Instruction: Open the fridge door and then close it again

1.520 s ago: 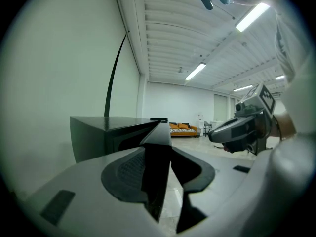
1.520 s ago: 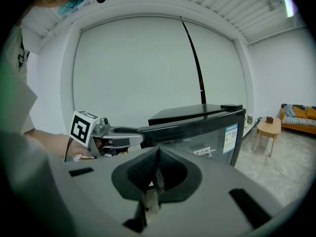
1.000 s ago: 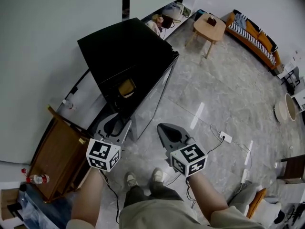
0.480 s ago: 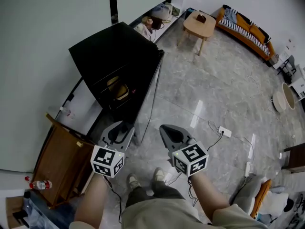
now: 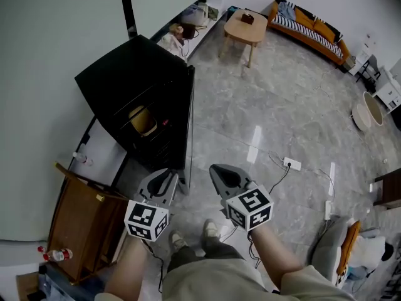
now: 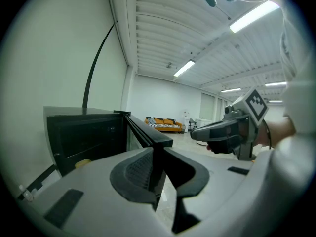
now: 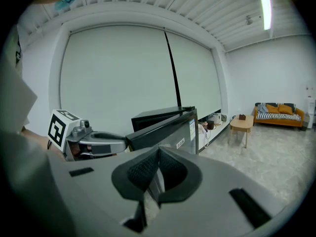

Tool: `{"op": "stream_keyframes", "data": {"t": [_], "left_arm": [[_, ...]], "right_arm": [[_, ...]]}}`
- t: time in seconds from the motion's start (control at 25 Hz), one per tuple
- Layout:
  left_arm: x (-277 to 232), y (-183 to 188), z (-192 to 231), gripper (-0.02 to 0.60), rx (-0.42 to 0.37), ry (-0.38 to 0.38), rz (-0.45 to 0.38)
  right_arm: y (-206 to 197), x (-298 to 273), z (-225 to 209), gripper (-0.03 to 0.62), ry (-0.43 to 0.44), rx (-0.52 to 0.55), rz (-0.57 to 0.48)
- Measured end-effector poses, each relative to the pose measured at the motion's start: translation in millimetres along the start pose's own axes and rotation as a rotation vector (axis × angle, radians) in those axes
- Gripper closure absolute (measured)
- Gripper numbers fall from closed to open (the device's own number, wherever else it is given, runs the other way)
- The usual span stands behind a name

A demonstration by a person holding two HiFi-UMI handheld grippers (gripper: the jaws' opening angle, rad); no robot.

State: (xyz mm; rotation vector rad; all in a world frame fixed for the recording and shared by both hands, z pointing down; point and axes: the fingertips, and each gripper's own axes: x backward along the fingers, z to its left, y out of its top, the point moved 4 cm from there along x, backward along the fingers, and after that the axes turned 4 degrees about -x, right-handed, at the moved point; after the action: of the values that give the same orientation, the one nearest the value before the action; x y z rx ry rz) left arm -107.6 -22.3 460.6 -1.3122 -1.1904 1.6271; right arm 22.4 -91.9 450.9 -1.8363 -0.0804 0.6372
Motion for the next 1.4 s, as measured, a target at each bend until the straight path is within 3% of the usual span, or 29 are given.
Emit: {"op": "stream_keyframes", "data": {"t": [0.64, 1.4], "left_arm": [[-52, 13, -79, 0.537, -0.049, -0.143, 0.007], [-121, 34, -136, 0.565, -0.092, -0.262, -0.008]], "right_arm": [[-14, 37, -47, 0.597, -0.098, -0.056, -0.006], [-18, 80, -119, 0.597, -0.200, -0.106, -0.027]]}}
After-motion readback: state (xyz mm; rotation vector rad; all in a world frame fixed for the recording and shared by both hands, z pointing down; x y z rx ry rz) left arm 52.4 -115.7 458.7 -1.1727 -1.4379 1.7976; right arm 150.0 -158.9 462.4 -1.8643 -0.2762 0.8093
